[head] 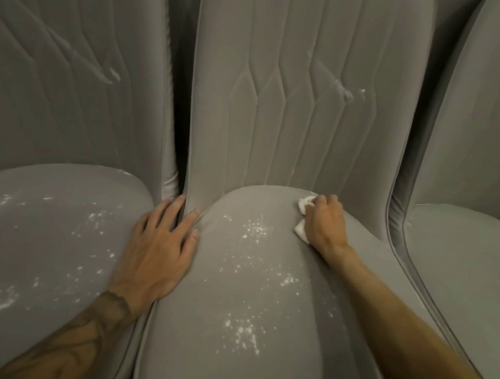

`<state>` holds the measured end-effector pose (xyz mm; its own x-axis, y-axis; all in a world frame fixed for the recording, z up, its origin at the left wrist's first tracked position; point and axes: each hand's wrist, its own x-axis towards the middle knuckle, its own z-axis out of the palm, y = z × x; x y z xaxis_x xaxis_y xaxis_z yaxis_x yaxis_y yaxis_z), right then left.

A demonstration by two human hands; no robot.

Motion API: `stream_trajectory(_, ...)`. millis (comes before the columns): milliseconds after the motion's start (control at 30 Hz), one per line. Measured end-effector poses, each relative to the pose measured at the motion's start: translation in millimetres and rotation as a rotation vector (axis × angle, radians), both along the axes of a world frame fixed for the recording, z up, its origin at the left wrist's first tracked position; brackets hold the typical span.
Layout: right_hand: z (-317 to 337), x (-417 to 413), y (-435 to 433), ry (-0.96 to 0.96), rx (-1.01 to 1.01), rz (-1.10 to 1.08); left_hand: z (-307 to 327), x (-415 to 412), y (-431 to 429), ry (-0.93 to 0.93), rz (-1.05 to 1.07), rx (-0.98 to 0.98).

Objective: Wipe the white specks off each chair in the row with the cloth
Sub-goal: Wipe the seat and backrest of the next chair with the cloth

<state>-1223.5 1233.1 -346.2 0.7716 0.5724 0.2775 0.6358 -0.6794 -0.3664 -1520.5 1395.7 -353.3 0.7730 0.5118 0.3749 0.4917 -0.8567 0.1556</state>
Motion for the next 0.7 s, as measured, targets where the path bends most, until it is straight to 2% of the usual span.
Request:
stream_trajectory(133, 1, -52, 31, 0.045, 0.006, 0.263, 0, 0, 1, 0.014, 0.002, -0.006)
stream_trajectory(233, 2, -52, 10, -0.03, -0.024, 0.449, 0, 0, 0, 0.026, 0.002, -0.018)
stream_trajectory(367, 1, 1, -16, -0.058, 0.003, 0.177, 1, 2, -3, 0.007, 0.002, -0.013)
stream_trajectory(467, 2, -10, 8, 0.002, 0.072, 0.002, 0, 3, -2, -0.004, 0.003, -0.006)
stream_trajectory(533, 3, -40, 30, 0.07, 0.077, 0.059, -1, 3, -1, 0.0, 0.001, -0.005)
stream_trajectory(633, -3, -74, 34, 0.04, 0.012, 0.369, -4, 2, 0, 0.005, -0.003, -0.001)
stream_trajectory(700, 6, -60, 14, -0.024, -0.015, 0.42, -4, 2, 0, 0.007, -0.003, 0.006)
